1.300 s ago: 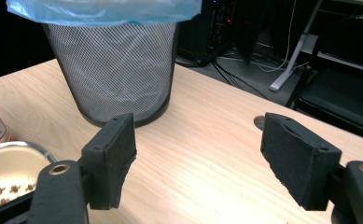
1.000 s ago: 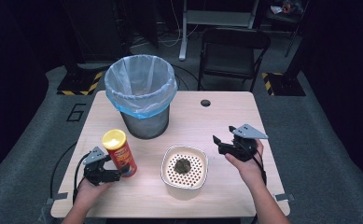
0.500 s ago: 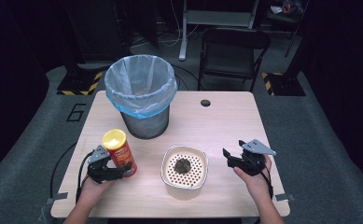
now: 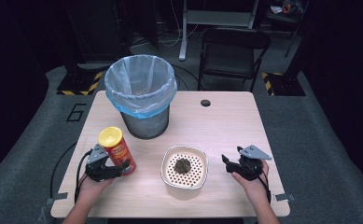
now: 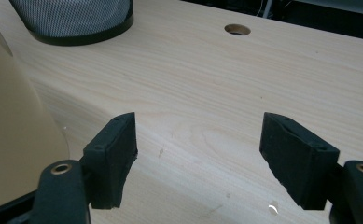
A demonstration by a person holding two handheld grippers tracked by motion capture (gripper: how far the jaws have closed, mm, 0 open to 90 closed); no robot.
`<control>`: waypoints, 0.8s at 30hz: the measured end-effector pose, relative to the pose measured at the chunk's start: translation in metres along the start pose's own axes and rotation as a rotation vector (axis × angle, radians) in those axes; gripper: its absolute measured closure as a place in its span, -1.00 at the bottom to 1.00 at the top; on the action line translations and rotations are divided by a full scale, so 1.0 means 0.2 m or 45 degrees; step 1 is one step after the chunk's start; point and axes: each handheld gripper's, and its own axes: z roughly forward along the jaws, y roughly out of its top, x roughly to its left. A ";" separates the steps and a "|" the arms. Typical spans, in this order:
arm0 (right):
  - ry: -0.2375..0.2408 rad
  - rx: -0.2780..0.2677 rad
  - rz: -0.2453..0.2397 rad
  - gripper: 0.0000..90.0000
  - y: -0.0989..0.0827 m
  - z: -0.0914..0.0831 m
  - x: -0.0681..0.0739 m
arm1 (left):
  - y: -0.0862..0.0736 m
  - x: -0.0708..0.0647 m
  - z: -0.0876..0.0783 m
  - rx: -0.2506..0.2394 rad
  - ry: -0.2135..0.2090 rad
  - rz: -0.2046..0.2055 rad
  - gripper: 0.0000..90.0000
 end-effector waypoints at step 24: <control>-0.011 0.026 0.030 -0.39 -0.04 0.02 -0.04 | 0.25 -0.11 -0.07 0.072 -0.088 0.039 -0.47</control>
